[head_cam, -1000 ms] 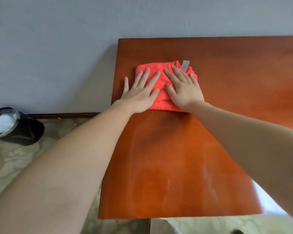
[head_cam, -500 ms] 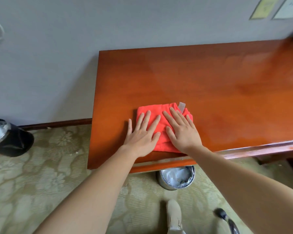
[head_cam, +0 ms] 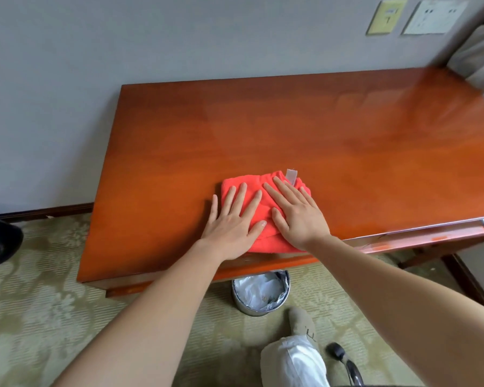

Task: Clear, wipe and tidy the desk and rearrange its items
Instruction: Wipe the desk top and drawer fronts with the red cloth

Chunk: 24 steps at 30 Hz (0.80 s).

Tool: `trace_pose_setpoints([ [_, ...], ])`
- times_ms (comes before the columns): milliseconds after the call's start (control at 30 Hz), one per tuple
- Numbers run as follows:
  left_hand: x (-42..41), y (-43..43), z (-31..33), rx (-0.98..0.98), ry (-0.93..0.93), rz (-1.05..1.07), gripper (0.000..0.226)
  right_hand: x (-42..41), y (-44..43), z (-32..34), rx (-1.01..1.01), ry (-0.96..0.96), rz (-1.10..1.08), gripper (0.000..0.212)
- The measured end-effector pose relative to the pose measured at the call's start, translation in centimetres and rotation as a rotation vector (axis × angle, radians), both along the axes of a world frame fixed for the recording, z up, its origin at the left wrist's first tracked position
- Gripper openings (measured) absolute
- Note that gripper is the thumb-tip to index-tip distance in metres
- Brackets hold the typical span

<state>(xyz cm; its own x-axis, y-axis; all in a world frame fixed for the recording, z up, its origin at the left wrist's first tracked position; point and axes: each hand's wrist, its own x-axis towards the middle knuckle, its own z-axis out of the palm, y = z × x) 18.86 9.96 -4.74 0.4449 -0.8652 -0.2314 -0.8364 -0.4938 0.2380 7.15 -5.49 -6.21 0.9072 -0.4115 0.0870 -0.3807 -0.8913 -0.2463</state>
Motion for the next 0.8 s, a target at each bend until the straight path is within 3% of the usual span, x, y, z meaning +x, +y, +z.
trace_pose_setpoints([
  [267,2.6,-9.8,-0.2,-0.025,-0.082,0.088,0.064,3.8,-10.3,-0.1,0.006,-0.009,0.048,0.064],
  [533,2.9,-15.6,-0.5,-0.066,-0.071,0.209,0.058,5.6,-16.8,0.0,0.038,-0.021,0.106,0.052],
  [800,-9.3,-14.7,-0.8,-0.104,-0.060,0.254,0.060,-5.7,-16.9,-0.1,0.039,-0.036,0.184,0.051],
])
